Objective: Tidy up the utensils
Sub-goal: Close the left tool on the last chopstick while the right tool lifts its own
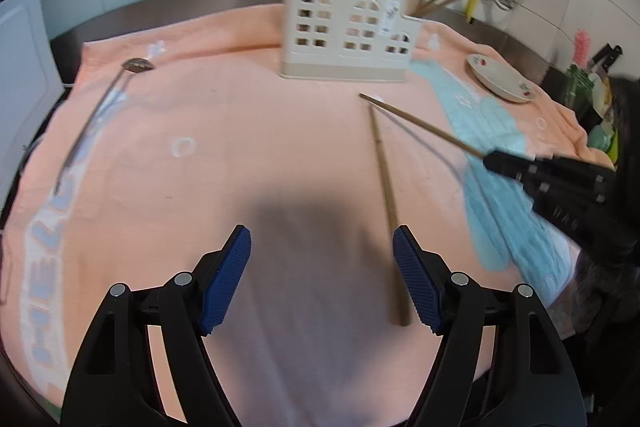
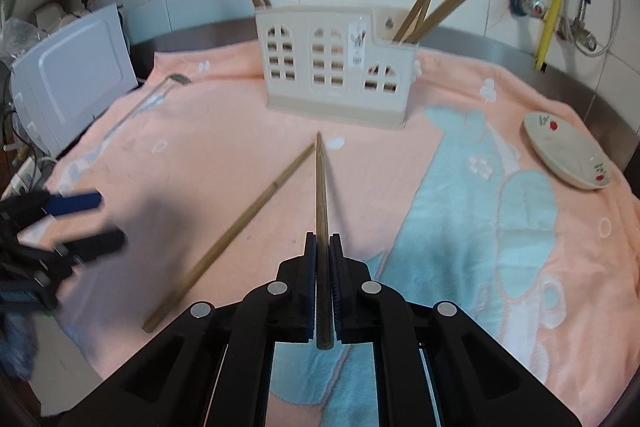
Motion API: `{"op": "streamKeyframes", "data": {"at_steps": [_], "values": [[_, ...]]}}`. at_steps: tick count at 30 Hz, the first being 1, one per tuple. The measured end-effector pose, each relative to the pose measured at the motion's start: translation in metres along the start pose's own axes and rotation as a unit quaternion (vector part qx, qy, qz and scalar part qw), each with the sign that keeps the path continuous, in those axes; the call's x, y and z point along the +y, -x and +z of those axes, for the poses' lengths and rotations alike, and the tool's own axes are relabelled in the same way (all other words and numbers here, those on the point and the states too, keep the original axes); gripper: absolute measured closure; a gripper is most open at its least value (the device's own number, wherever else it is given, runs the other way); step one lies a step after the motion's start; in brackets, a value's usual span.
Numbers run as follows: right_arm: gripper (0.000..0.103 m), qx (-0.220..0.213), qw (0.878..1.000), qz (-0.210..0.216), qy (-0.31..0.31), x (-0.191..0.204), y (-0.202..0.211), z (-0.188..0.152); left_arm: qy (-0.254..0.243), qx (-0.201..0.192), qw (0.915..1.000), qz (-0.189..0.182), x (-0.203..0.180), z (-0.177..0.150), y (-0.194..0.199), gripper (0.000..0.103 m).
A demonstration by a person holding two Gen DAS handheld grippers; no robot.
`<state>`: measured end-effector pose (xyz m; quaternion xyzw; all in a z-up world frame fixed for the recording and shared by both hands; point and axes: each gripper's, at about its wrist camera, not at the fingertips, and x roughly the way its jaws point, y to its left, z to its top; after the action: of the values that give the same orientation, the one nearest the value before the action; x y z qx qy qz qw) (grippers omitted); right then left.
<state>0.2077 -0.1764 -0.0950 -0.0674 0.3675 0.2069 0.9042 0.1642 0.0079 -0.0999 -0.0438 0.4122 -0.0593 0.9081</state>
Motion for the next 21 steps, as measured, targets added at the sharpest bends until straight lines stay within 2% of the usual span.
{"op": "streamKeyframes", "data": {"at_steps": [2,8,14,16,18,21], "values": [[0.097,-0.009,1.000,0.001,-0.001,-0.003,0.008,0.003,-0.005,0.005,0.9999,-0.010,-0.007,-0.002,-0.005,0.032],[0.097,-0.034,0.999,0.005,-0.002,-0.010,0.033,0.012,-0.010,0.019,0.9990,-0.039,-0.020,-0.006,-0.020,0.048],[0.097,-0.049,0.999,0.009,-0.001,-0.015,0.048,0.018,-0.012,0.035,0.9976,-0.058,-0.029,-0.007,-0.037,0.072],[0.097,-0.054,0.999,0.009,-0.001,-0.016,0.053,0.019,-0.013,0.038,0.9972,-0.063,-0.032,-0.008,-0.041,0.074],[0.097,-0.057,0.998,0.009,0.000,-0.017,0.056,0.020,-0.018,0.044,0.9967,-0.066,-0.037,-0.008,-0.047,0.081],[0.097,-0.060,0.998,0.008,-0.001,-0.020,0.060,0.021,-0.016,0.048,0.9967,-0.064,-0.040,-0.008,-0.053,0.082]]}}
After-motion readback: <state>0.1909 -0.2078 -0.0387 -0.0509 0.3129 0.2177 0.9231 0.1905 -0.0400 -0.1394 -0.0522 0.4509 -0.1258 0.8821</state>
